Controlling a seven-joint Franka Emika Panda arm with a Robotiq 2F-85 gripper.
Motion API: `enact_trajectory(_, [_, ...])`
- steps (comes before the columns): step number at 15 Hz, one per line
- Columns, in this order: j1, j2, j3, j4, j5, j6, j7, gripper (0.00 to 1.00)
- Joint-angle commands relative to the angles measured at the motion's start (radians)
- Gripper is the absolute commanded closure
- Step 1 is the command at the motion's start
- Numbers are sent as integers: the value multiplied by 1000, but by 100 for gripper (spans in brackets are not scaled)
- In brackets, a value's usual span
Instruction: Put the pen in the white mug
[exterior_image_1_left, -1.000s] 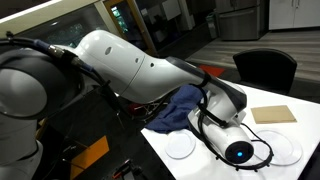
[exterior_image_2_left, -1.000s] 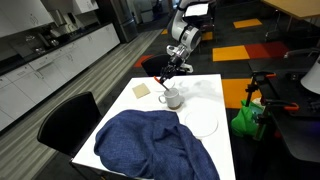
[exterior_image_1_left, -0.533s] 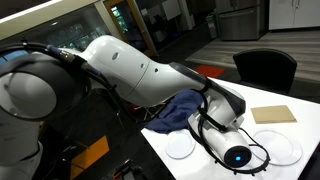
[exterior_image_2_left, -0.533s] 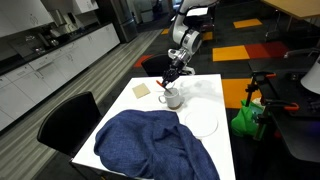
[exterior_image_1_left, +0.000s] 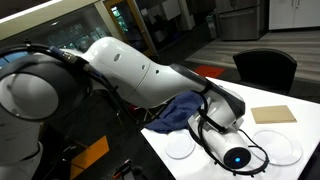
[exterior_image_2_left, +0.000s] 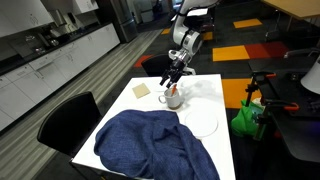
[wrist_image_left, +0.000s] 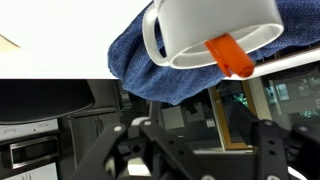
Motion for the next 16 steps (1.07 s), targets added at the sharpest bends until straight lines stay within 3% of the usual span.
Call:
enact_trajectory(1, [11, -76, -8, -63, 14, -16, -34, 0])
enact_trajectory(16, [89, -503, 2, -278, 6, -15, -10, 0])
